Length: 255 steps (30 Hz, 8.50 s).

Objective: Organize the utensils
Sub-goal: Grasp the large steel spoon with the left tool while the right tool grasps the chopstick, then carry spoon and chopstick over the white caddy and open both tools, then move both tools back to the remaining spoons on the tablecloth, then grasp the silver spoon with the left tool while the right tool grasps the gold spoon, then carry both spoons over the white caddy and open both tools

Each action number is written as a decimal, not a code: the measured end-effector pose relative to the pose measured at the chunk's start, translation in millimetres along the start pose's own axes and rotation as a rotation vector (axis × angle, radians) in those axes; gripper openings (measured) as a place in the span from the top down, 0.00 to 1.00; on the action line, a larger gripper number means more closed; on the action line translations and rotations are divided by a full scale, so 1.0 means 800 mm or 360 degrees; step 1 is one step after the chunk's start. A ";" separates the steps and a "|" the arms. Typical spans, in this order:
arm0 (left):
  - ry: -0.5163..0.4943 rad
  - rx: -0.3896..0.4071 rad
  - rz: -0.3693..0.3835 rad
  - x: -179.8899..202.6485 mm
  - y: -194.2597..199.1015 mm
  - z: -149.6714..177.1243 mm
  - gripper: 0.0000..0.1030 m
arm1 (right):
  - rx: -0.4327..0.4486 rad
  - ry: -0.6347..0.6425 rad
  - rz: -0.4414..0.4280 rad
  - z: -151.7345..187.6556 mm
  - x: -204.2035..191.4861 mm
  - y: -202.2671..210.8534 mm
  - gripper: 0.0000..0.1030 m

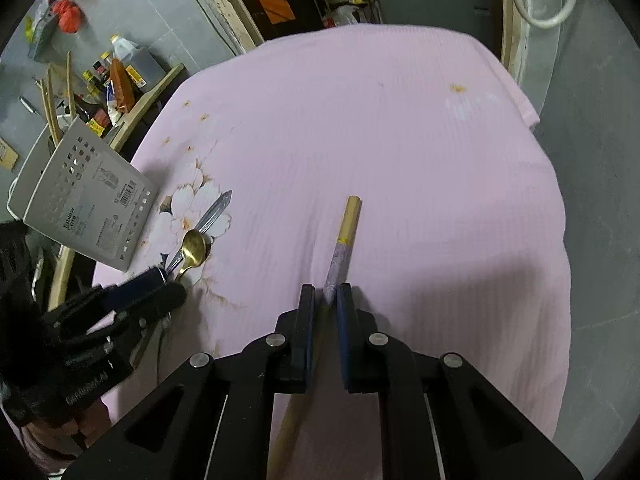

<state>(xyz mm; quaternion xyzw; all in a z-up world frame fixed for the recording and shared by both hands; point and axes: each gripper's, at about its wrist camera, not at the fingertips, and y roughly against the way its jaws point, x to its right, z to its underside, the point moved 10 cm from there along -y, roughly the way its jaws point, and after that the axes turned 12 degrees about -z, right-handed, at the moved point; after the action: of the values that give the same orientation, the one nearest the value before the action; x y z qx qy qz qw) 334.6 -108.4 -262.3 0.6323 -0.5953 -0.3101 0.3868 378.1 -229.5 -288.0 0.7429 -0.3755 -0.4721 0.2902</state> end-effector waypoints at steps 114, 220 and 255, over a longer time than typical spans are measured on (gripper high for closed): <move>0.0419 0.0916 -0.0066 -0.226 0.219 -0.146 0.40 | 0.1176 0.0495 -0.0349 -0.114 -0.281 0.131 0.42; 0.0865 0.0005 -0.0123 -0.099 0.018 0.063 0.90 | 0.0071 0.0576 -0.0277 -0.024 -0.114 -0.059 0.73; 0.0074 0.0390 -0.0359 -0.081 0.131 -0.023 0.98 | 0.0570 0.0540 -0.0043 -0.012 -0.131 0.088 0.98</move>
<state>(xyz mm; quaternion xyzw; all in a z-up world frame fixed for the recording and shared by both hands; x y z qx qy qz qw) 290.4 -41.3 -167.5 0.7445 -0.5448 -0.2620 0.2833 338.6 -180.4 -178.4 0.8561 -0.3891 -0.2704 0.2065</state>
